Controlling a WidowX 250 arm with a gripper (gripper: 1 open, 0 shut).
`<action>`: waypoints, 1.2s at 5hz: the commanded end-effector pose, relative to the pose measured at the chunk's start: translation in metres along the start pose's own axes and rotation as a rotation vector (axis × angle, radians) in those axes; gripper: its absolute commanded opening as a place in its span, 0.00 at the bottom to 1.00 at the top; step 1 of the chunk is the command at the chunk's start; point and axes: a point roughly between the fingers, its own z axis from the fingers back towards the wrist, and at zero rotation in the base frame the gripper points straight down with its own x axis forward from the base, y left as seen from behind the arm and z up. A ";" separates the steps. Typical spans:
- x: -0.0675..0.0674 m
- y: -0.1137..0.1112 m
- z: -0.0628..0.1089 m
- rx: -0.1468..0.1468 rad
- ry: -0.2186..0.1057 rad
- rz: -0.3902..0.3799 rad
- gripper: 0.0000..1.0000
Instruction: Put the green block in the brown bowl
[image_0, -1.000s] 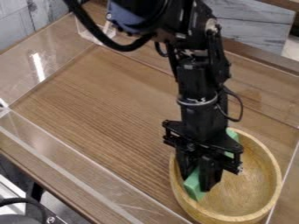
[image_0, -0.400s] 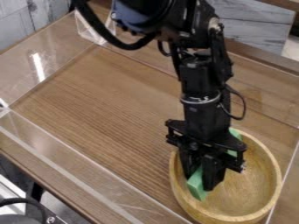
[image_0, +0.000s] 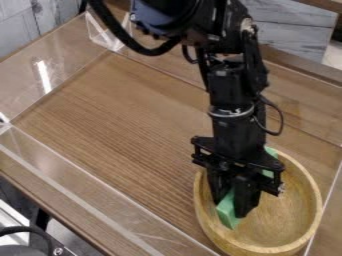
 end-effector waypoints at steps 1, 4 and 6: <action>0.012 -0.005 0.012 -0.010 -0.046 -0.024 0.00; 0.012 -0.007 0.011 -0.023 -0.034 -0.019 0.00; 0.013 -0.008 0.009 -0.030 -0.025 -0.016 0.00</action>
